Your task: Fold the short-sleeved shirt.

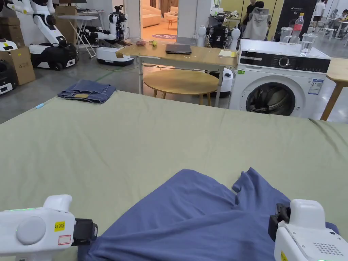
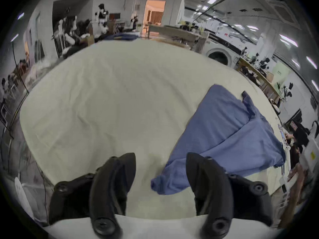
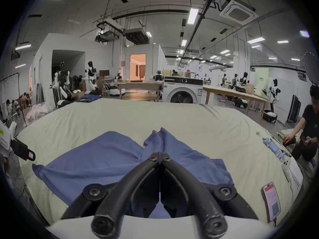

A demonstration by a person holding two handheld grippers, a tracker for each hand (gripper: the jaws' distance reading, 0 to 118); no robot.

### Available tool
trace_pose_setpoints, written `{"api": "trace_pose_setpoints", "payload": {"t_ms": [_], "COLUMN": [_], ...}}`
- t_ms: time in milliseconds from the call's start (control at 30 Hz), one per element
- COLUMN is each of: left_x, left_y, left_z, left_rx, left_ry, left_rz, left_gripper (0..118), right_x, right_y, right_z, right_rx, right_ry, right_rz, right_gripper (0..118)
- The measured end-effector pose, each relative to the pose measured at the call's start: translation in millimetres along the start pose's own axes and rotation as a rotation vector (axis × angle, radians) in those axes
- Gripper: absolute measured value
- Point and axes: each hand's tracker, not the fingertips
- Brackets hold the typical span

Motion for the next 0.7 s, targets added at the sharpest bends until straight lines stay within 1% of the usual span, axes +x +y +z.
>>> {"api": "trace_pose_setpoints", "payload": {"t_ms": [100,167,233,333,367,433,467,500,533,567,600,700], "left_x": [0,4,10,21,24,28,30,31,32,33,33,34], "left_y": [-7,-12,-14,-14,-15,-15,-14,-13,-13,-14,-14,-15], "left_z": [-24,-38,-36,-35,-36,-36,-36,-37,-38,-38,-38,-35], "left_rx": [-0.075,-0.127,-0.083,-0.073,-0.067,-0.057,-0.052,-0.051,-0.053,-0.054,-0.054,-0.05], "left_ry": [0.007,0.043,0.06,0.104,0.108,0.109,0.102,0.096,0.087,0.089,0.093,0.094], "left_rz": [-0.006,-0.014,-0.036,-0.064,-0.087,-0.103,-0.106,-0.111,-0.114,-0.117,-0.123,-0.132], "left_gripper": [63,63,63,63,60,45,35,18,9,2,0,0], "right_x": [2,4,7,11,13,18,21,25,29,35,43,71], "right_y": [-2,-4,-5,-6,-7,-8,-8,-7,-5,-3,2,20], "right_z": [-2,-5,-6,-6,-7,-9,-11,-13,-15,-19,-23,-44], "right_rx": [-0.013,-0.023,-0.031,-0.04,-0.043,-0.053,-0.06,-0.066,-0.072,-0.08,-0.089,-0.131], "right_ry": [-0.003,-0.006,-0.01,-0.016,-0.017,-0.023,-0.027,-0.025,-0.025,-0.025,-0.026,-0.023], "right_rz": [0.001,0.001,0.001,-0.002,-0.005,-0.012,-0.016,-0.018,-0.02,-0.025,-0.031,-0.05], "right_gripper": [0,0,0,0,0,0,0,0,0,0,0,0]}}
